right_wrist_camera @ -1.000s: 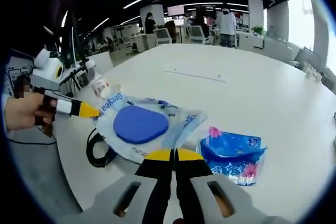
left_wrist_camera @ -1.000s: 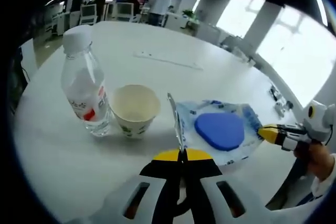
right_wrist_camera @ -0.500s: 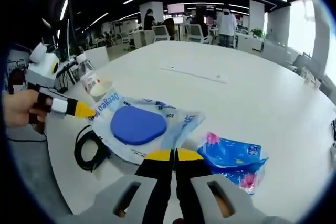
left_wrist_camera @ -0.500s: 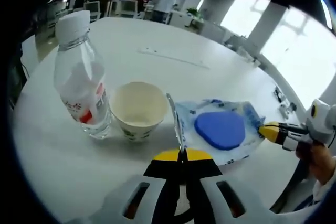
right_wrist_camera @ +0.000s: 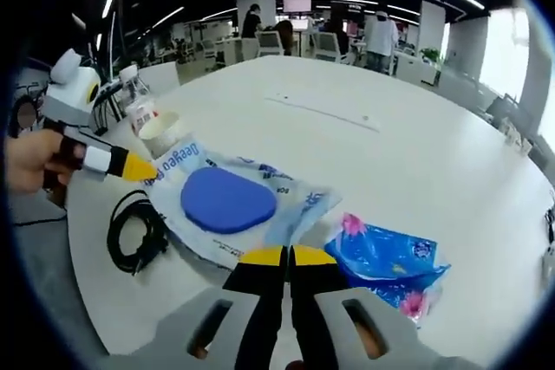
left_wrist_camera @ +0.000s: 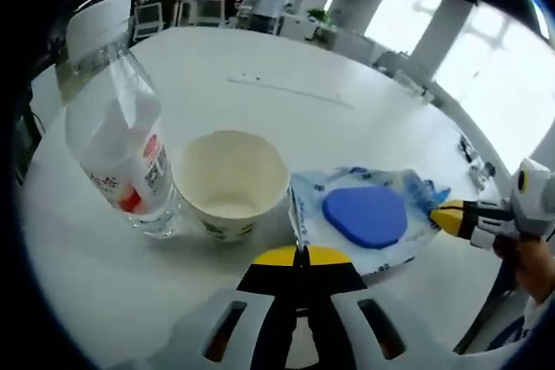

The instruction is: Arrange the tabletop items into an orderly group along one side of the table until the central work area is clear of visible clutter.

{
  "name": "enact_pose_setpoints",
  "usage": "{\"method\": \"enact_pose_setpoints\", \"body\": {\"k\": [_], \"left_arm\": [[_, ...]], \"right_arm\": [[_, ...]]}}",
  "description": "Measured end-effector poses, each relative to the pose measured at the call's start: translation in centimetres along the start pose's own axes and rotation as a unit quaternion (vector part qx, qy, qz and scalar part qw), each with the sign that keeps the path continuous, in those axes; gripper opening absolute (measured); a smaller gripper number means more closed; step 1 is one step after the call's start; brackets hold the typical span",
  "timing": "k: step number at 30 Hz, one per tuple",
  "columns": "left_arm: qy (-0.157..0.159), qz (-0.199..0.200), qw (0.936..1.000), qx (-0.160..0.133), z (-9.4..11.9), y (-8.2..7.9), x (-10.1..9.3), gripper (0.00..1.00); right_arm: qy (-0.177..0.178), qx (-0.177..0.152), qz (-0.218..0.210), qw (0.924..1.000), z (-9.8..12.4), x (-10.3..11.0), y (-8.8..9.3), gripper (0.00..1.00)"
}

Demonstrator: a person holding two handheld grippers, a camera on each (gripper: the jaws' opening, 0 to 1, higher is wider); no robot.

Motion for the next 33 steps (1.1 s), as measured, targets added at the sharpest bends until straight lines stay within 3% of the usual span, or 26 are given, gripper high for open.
{"method": "enact_pose_setpoints", "body": {"k": [12,16,33], "left_arm": [[0.003,0.02,0.9998,0.004,-0.9,0.5,0.5,0.0],[0.003,0.026,0.9996,0.004,-1.1,0.9,0.5,0.0],[0.007,0.037,0.9992,0.01,-2.5,0.7,1.8,0.0]], "right_arm": [[-0.007,0.014,-0.017,0.9997,-1.1,-0.1,1.0,0.0],[-0.01,0.014,-0.045,0.9988,-1.6,-0.4,1.4,0.0],[-0.011,0.021,-0.046,0.9987,-2.5,-0.4,1.4,0.0]]}}
Point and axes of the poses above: the point that each gripper's makers call its tool centre point, and the gripper's own axes: z roughly backward along the fingers, x roughly to its left, y roughly out of its underside, the point moved 10 cm from there along z, roughly backward along the fingers, and after that the axes turned 8 degrees about x, right-handed, at the moved point
